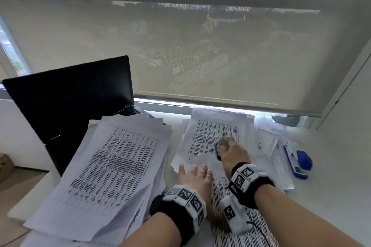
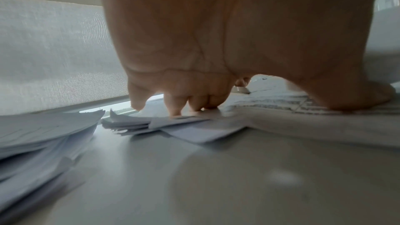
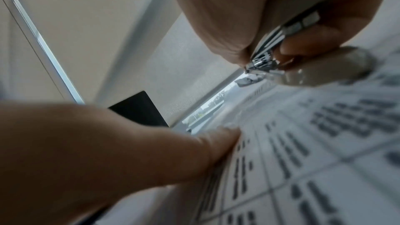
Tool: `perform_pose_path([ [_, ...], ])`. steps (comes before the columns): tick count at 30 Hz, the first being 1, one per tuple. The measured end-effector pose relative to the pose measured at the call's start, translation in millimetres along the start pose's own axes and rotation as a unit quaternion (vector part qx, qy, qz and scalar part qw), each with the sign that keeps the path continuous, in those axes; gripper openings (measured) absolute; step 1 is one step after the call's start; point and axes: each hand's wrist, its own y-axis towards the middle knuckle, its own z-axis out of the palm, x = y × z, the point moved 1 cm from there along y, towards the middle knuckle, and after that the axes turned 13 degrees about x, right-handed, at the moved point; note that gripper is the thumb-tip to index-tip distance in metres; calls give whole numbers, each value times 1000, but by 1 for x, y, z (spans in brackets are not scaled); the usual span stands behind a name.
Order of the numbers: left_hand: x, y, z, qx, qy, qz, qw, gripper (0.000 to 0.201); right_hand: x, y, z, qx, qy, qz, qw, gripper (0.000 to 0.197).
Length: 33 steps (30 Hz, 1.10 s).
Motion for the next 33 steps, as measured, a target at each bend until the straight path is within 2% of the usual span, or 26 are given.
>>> perform_pose_path([
  [2,-1,-3,-10,-5,-9,5,1000,118,-7,-7,-6,-2,20,-4,1000,53],
  [5,1,-7,-29,-78,-99,5,992,83,-27,-23,-18,-3,21,-18,1000,57],
  [6,3,-5,-32,-87,-133,1,987,85,-35,-29,-21,1,21,-18,1000,57],
  [8,8,5,-35,-77,-175,-1,982,110,-48,-41,-25,17,19,-17,1000,57],
  [10,12,14,-37,-58,-174,-1,983,132,-58,-48,-27,43,-3,-15,999,57],
  [12,14,21,-39,-44,-158,-7,986,139,-62,-52,-27,64,-23,-19,998,54],
  [16,16,30,-46,-34,-167,-33,985,136,-61,-46,-25,80,-70,-30,994,49],
  [19,14,34,-51,-33,-191,-34,981,126,-60,-41,-25,91,-95,-18,991,47],
  [23,7,39,-55,-43,-186,-33,981,119,-56,-37,-22,85,-92,-15,992,24],
  [26,6,43,-54,-58,-183,-31,981,107,-53,-24,-17,69,-87,-1,994,23],
  [30,5,47,-51,-47,-179,-36,982,118,-46,-4,-10,55,-65,22,996,16],
  [33,5,46,-54,-31,-167,-47,984,124,-38,7,-12,37,-21,31,999,19],
])
